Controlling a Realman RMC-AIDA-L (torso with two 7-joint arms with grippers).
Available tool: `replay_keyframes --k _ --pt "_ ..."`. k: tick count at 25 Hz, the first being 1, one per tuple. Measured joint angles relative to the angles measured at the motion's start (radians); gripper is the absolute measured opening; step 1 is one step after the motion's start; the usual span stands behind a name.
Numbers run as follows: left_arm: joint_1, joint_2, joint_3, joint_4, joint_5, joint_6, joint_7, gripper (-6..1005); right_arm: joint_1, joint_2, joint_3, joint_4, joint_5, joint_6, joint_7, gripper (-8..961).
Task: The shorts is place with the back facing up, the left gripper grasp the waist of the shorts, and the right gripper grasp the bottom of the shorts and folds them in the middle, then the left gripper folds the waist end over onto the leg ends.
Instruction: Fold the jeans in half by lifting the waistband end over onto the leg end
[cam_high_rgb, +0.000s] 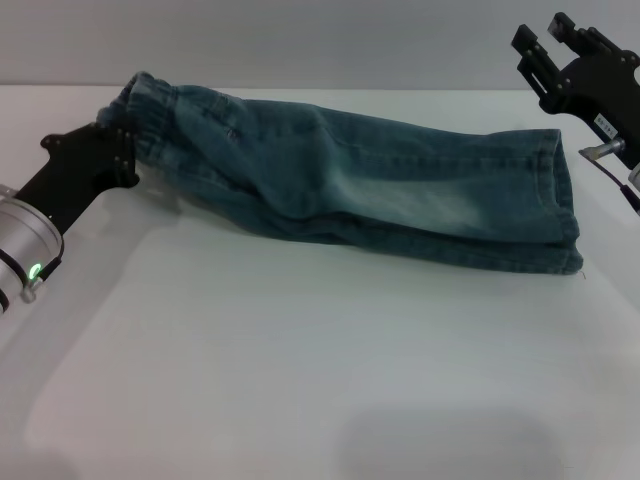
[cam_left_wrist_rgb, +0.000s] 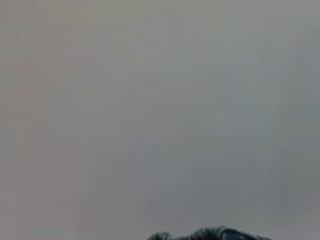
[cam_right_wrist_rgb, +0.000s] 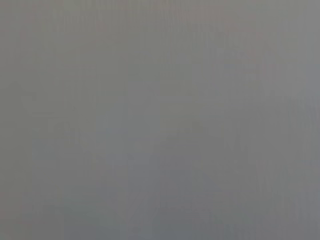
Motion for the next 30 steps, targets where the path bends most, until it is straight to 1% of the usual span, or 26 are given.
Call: replay_keyframes --k 1,2,4,8,9,12,13,18,26,28,30 --pt "0.000 0.000 0.000 0.000 0.000 0.000 0.000 24 0.002 0.000 -0.001 0.001 0.000 0.005 0.000 467" --pt "-0.003 0.001 0.007 0.004 0.002 0.043 -0.010 24 0.004 0.000 -0.003 0.002 0.000 0.013 0.000 467" --pt "-0.006 0.001 0.012 0.005 0.002 0.057 -0.011 24 0.009 0.000 -0.007 0.005 0.000 0.040 0.000 467" --pt "-0.014 0.001 0.023 0.007 0.003 0.086 -0.015 24 0.040 0.000 -0.012 0.031 0.000 0.140 0.000 467" --pt "-0.022 0.001 0.040 0.022 0.003 0.127 -0.046 24 0.051 0.000 -0.013 0.040 -0.002 0.165 0.000 467" --pt "-0.023 0.001 0.047 0.030 0.003 0.137 -0.062 24 0.083 0.000 -0.024 0.058 -0.008 0.225 0.000 467" --pt "-0.025 0.001 0.081 0.066 0.003 0.166 -0.128 24 0.089 0.000 -0.033 0.061 -0.009 0.235 0.000 467" --pt "-0.034 0.000 0.140 0.122 0.003 0.222 -0.222 25 0.119 0.000 -0.084 0.070 -0.010 0.264 0.005 468" --pt "-0.047 0.000 0.161 0.165 0.003 0.243 -0.271 25 0.174 0.003 -0.166 0.140 -0.011 0.274 0.010 468" --pt "-0.047 0.001 0.187 0.219 0.003 0.244 -0.317 25 0.191 0.006 -0.190 0.172 -0.011 0.274 0.011 468" --pt "-0.047 0.001 0.196 0.236 0.003 0.244 -0.330 25 0.194 0.007 -0.196 0.181 -0.011 0.269 0.011 468"
